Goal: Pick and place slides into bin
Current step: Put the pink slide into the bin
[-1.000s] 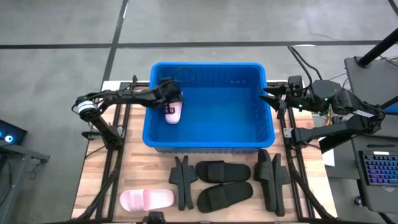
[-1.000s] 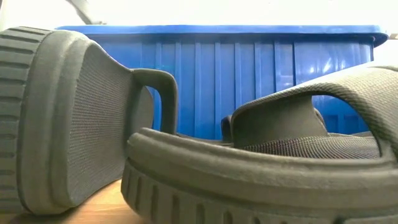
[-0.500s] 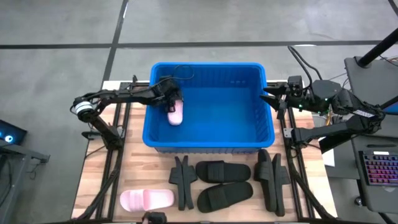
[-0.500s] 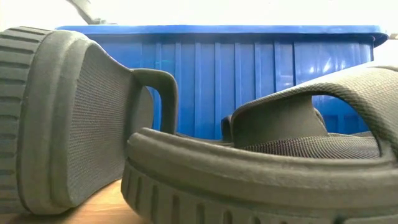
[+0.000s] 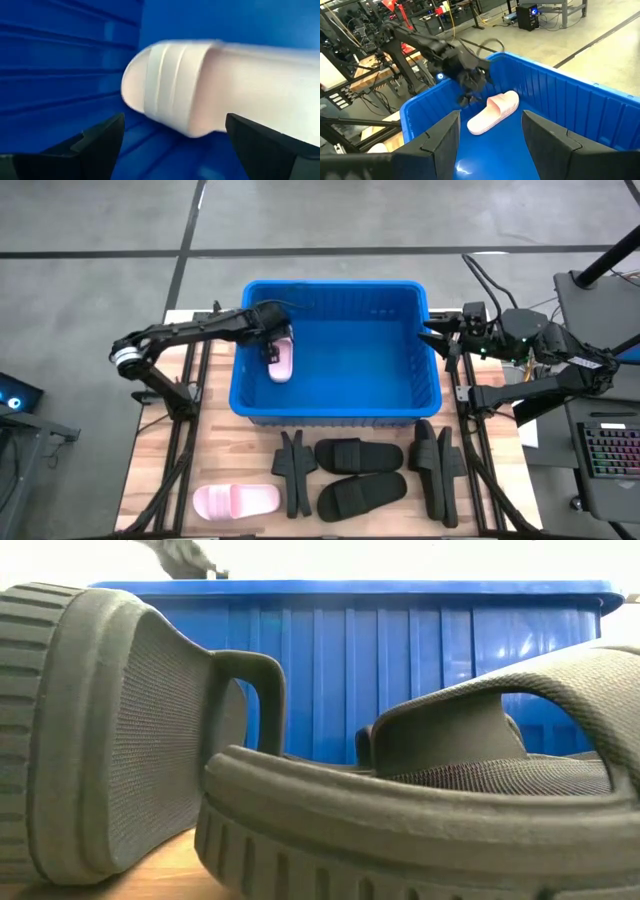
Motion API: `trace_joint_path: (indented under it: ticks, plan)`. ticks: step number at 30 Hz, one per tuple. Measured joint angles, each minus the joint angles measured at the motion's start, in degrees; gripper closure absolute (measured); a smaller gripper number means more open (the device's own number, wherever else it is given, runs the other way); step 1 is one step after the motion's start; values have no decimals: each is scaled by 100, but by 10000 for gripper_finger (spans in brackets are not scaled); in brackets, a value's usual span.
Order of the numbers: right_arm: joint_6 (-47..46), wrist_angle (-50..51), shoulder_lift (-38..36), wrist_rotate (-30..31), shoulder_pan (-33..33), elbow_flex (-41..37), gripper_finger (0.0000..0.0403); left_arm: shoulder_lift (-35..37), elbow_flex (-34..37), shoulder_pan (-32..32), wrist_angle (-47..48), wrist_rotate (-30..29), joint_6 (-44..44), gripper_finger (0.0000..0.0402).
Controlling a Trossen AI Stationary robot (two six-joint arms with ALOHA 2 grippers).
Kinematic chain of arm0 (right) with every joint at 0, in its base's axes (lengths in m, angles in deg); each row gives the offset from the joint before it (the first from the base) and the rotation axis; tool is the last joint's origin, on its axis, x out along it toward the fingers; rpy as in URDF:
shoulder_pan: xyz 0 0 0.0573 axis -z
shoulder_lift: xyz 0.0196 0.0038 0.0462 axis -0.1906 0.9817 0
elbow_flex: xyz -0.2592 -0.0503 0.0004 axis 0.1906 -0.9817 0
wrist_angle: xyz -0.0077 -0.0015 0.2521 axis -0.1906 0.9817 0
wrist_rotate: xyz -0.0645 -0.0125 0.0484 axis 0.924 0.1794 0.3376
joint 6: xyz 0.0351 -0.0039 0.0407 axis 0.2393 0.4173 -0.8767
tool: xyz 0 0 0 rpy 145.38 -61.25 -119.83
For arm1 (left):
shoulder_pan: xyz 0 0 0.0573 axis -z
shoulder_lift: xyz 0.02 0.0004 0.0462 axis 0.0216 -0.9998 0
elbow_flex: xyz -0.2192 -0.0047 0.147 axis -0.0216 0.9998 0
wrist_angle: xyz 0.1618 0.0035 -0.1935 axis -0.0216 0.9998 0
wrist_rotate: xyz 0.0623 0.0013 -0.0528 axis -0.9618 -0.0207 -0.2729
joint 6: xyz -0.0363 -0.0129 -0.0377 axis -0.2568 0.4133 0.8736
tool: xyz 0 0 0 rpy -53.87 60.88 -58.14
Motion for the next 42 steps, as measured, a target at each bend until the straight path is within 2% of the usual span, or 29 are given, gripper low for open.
trace_joint_path:
  ticks: [3, 5, 10, 13, 15, 17, 19, 24, 27, 30, 32, 42]
  plan:
    - [0, -2, 0, 1, 0, 0, 199, 260, -592, 220, 502, 413, 1161, 70]
    - [0, -2, 0, 1, 0, 0, 200, 478, -1022, 395, 845, 943, 2194, 70]
    - [138, -2, 0, -1, 0, 0, 200, 1047, -1853, 930, 588, 3391, 4767, 70]
    - [338, -2, 0, -1, 0, 0, 200, 1386, -2059, 1526, -18, 4243, 5970, 70]
    - [561, -4, 0, -1, 0, 0, 200, 1604, -2110, 2083, -619, 4271, 6556, 70]
    - [736, -4, 0, -1, 0, 0, 200, 1771, -2113, 2685, -1025, 3911, 7021, 70]
    - [792, -4, 0, -1, 0, 0, 200, 1876, -2122, 3380, -1146, 3118, 7367, 70]
    - [798, -4, 0, -1, 0, 0, 200, 1770, -2110, 5134, -209, 609, 8637, 70]
    - [794, -4, 0, -1, 0, 0, 200, 1451, -2106, 5809, 449, -78, 9860, 70]
    - [838, -4, 0, -1, 0, 0, 200, 1007, -2106, 6196, 919, -23, 11002, 70]
    - [844, -4, 0, -1, 0, 0, 199, 692, -2104, 6392, 1161, 303, 11604, 70]
    - [848, -2, 0, -1, 0, 0, 199, -921, -2238, 7096, 2149, 3143, 14164, 70]
